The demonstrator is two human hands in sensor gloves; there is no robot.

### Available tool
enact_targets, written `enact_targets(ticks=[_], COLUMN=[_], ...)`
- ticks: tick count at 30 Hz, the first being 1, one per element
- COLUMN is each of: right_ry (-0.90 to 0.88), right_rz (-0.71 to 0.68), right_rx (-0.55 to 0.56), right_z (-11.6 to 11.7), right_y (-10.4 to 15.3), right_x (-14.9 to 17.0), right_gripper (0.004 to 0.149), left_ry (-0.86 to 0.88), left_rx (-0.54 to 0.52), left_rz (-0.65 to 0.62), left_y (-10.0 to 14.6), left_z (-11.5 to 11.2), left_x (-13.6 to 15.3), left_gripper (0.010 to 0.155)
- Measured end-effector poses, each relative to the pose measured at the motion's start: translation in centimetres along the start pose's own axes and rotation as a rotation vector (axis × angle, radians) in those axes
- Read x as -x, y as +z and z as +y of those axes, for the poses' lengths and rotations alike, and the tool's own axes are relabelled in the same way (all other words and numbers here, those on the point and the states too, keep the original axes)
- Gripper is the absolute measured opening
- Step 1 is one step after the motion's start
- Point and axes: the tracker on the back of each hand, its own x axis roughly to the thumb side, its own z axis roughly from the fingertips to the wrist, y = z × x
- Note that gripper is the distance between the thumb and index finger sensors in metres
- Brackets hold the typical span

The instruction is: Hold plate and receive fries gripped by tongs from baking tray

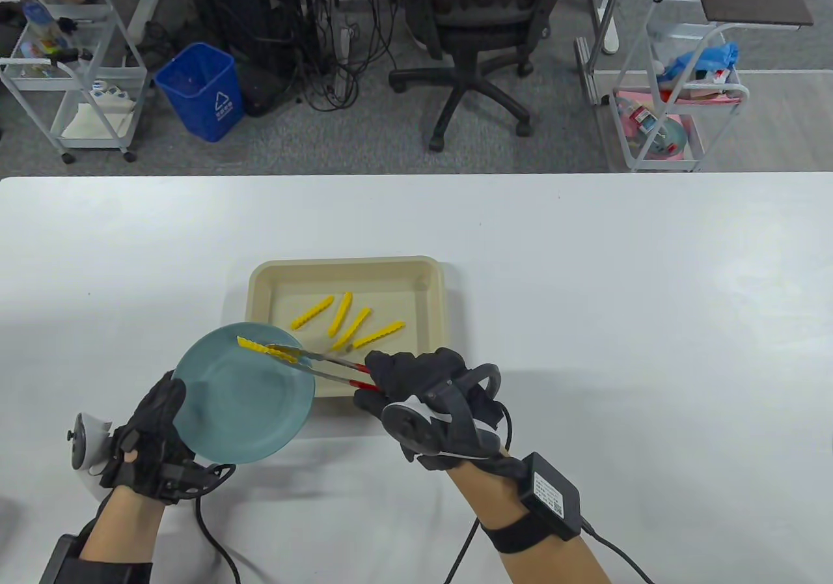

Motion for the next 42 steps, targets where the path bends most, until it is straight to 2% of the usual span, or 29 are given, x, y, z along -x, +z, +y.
enact_targets(ticks=[11, 15, 18, 24, 28, 32, 39, 42], right_ry=[0.047, 0.023, 0.002, -0.041, -0.023, -0.021, 0.024, 0.035], right_rz=[-0.011, -0.005, 0.032, 0.205, 0.270, 0.360, 0.408, 0.410], right_rx=[-0.019, -0.015, 0.002, 0.002, -0.082, -0.233, -0.373, -0.388], right_z=[0.9, 0.6, -0.2, -1.6, -0.8, 1.3, 4.4, 5.1], right_y=[-0.3, -0.2, -0.2, 0.9, 1.6, 1.9, 1.9, 1.8], right_x=[-1.3, -0.9, 0.2, 5.7, 9.1, 11.9, 13.0, 13.0], right_gripper=[0.059, 0.064, 0.064, 0.069, 0.072, 0.072, 0.077, 0.077], left_ry=[0.005, 0.008, 0.009, 0.006, 0.006, 0.012, 0.013, 0.014], left_rx=[0.006, 0.000, -0.001, -0.006, -0.010, -0.016, -0.019, -0.017], left_rz=[0.011, 0.014, 0.015, 0.012, 0.009, 0.011, 0.012, 0.013], left_y=[0.0, 0.0, 0.0, 0.0, 0.0, 0.0, 0.0, 0.0], left_z=[-0.1, -0.2, -0.2, -0.1, 0.0, 0.1, 0.1, 0.1], left_x=[0.2, 0.2, 0.2, 0.1, 0.0, 0.0, -0.1, -0.1], left_gripper=[0.066, 0.066, 0.066, 0.066, 0.066, 0.066, 0.066, 0.066])
